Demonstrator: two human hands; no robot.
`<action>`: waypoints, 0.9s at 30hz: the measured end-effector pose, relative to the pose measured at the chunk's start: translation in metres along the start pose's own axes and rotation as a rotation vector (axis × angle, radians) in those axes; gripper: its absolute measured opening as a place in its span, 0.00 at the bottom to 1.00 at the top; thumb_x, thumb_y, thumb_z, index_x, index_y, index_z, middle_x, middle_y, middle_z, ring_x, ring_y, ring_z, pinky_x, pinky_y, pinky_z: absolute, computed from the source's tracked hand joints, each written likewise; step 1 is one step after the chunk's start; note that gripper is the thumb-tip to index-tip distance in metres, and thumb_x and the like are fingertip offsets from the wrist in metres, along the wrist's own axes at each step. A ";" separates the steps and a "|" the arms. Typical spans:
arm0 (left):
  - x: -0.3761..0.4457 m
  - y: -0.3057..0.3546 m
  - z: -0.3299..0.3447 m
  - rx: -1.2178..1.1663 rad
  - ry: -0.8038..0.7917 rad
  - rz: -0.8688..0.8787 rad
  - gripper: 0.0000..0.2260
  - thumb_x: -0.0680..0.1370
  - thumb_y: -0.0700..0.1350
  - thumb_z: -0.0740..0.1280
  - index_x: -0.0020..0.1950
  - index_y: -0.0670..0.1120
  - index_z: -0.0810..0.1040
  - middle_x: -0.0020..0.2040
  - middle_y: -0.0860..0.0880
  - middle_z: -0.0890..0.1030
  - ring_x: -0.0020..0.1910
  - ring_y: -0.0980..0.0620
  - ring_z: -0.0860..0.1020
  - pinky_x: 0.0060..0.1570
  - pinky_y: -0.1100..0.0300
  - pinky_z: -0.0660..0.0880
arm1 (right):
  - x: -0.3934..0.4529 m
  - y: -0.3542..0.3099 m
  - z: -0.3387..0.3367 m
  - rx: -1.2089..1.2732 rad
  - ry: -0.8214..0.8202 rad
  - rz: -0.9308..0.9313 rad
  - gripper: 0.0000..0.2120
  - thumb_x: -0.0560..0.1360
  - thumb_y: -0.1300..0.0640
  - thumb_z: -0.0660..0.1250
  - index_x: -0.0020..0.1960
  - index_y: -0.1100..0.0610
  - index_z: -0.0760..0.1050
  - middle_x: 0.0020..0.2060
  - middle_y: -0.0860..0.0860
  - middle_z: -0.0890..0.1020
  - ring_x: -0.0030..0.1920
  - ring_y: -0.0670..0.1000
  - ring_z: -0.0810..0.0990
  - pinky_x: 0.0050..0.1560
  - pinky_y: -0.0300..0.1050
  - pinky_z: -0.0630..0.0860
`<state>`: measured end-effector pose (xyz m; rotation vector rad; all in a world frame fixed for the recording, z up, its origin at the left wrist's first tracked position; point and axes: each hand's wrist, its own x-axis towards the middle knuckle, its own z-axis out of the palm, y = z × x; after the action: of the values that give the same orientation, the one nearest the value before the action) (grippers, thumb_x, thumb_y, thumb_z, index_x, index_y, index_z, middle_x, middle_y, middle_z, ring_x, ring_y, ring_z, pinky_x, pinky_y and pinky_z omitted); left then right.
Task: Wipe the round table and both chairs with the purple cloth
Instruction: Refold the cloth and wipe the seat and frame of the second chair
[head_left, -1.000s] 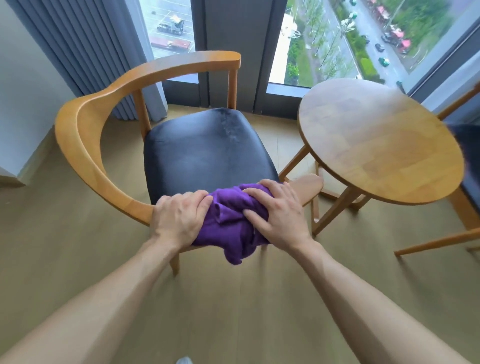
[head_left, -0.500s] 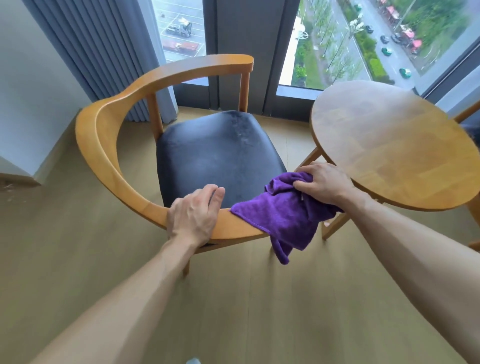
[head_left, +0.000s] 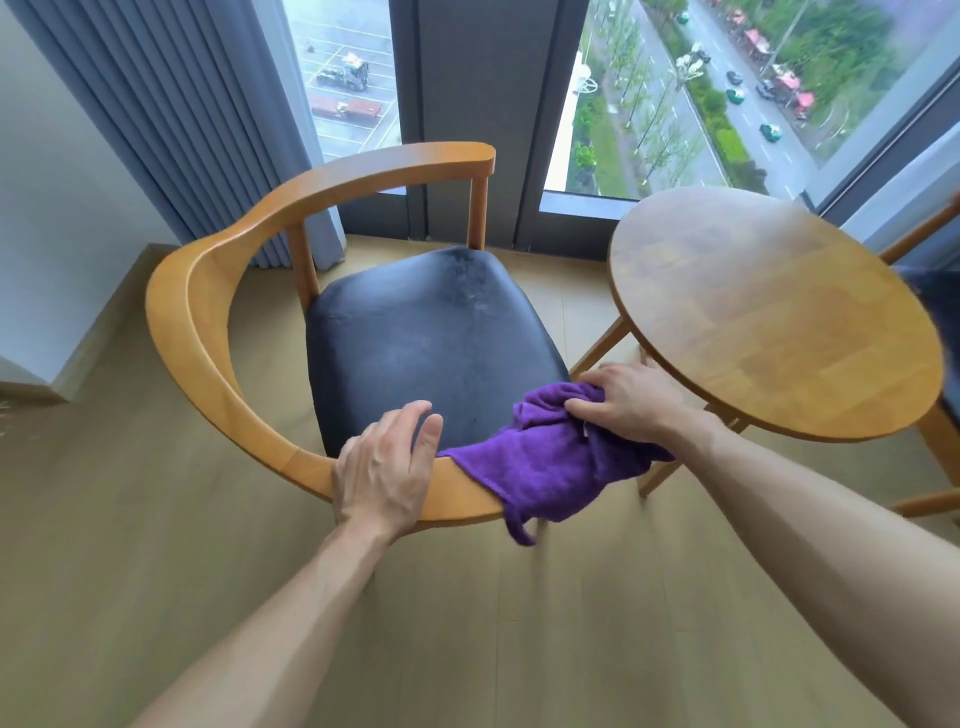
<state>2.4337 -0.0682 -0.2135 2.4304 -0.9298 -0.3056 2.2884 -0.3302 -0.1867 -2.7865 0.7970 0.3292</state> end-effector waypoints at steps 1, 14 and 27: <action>0.000 0.000 -0.001 -0.024 0.007 0.001 0.36 0.77 0.68 0.37 0.68 0.53 0.75 0.63 0.54 0.80 0.60 0.48 0.78 0.57 0.51 0.69 | 0.002 0.009 -0.004 0.003 -0.014 0.014 0.17 0.74 0.37 0.59 0.42 0.49 0.76 0.40 0.45 0.78 0.45 0.52 0.77 0.43 0.49 0.71; 0.019 0.012 0.007 -0.069 0.175 -0.191 0.31 0.81 0.64 0.42 0.66 0.49 0.76 0.62 0.51 0.78 0.61 0.47 0.75 0.58 0.49 0.72 | 0.009 -0.037 -0.007 -0.002 -0.232 -0.253 0.22 0.76 0.31 0.54 0.43 0.49 0.71 0.38 0.45 0.78 0.41 0.48 0.77 0.45 0.52 0.76; 0.031 0.029 0.017 0.083 0.647 -0.512 0.25 0.82 0.56 0.51 0.65 0.42 0.78 0.65 0.44 0.77 0.67 0.43 0.74 0.68 0.41 0.66 | 0.037 -0.072 0.011 0.489 -0.539 -0.592 0.15 0.79 0.38 0.57 0.56 0.45 0.74 0.49 0.45 0.79 0.51 0.49 0.78 0.57 0.52 0.75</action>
<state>2.4346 -0.1140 -0.2130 2.5519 -0.0384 0.3445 2.3561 -0.2855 -0.1961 -2.1713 -0.0784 0.6263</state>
